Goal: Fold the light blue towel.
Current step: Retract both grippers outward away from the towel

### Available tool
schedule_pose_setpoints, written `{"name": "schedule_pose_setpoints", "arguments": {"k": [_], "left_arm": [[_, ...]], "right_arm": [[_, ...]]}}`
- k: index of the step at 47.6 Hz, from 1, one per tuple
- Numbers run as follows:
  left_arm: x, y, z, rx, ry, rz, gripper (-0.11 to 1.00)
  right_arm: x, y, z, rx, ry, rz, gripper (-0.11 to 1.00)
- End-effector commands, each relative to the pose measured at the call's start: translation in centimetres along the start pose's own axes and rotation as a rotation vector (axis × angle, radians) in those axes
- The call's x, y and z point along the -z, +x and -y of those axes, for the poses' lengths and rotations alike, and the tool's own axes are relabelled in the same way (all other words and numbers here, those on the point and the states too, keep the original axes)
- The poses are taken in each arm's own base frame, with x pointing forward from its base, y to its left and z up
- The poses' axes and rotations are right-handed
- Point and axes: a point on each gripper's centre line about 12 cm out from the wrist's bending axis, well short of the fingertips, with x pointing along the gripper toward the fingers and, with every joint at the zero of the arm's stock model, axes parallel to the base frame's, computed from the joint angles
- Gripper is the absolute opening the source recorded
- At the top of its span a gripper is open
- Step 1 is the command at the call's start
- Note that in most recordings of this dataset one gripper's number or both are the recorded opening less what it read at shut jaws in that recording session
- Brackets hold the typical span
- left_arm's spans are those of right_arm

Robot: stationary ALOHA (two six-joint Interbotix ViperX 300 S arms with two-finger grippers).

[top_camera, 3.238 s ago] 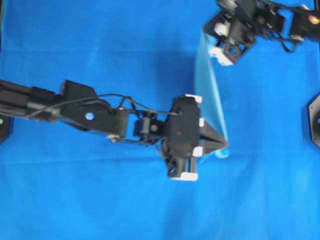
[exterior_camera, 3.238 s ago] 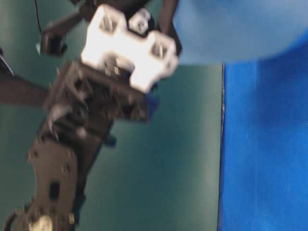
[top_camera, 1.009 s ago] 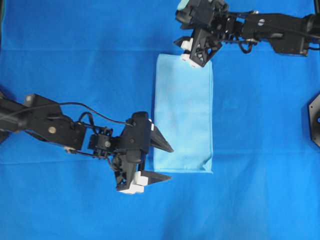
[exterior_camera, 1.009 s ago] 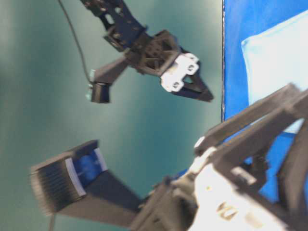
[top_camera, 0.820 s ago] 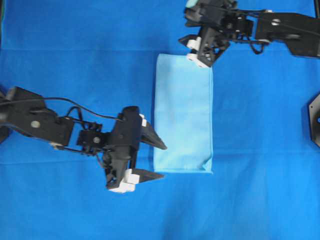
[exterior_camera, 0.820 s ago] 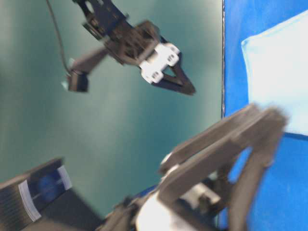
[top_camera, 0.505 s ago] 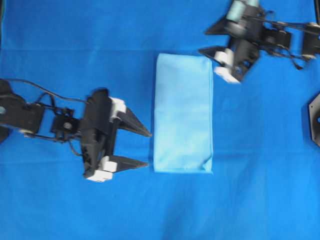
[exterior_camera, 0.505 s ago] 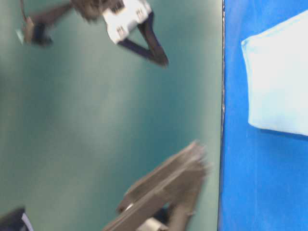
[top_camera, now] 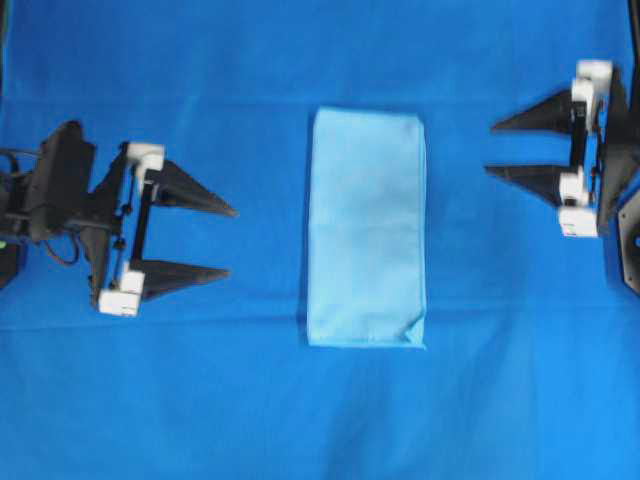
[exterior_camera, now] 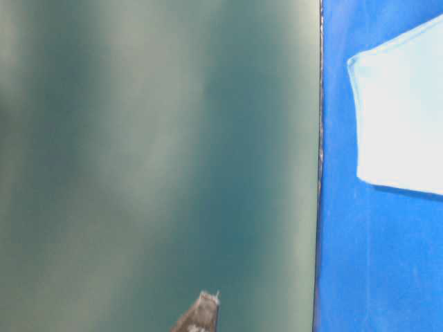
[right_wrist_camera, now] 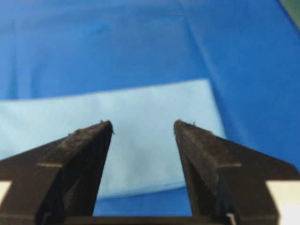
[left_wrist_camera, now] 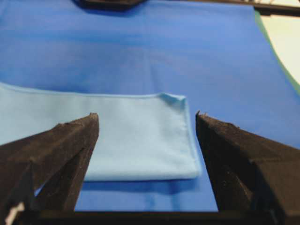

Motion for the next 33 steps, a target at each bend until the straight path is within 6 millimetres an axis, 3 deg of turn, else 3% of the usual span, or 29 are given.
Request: {"name": "schedule_pose_setpoints", "arguments": {"k": [1, 23, 33], "left_arm": [[-0.3, -0.4, -0.4, -0.01, 0.003, 0.029, 0.79], [-0.4, -0.1, -1.9, -0.063, -0.001, 0.032, 0.79], [-1.1, 2.1, -3.6, -0.117, 0.003, 0.028, 0.79]], "right_arm": [[0.5, -0.1, -0.3, -0.025, 0.005, 0.029, 0.6], [0.9, 0.0, -0.3, -0.023, 0.006, 0.013, 0.6], [0.5, 0.5, 0.5, 0.011, 0.013, -0.002, 0.6]]}}
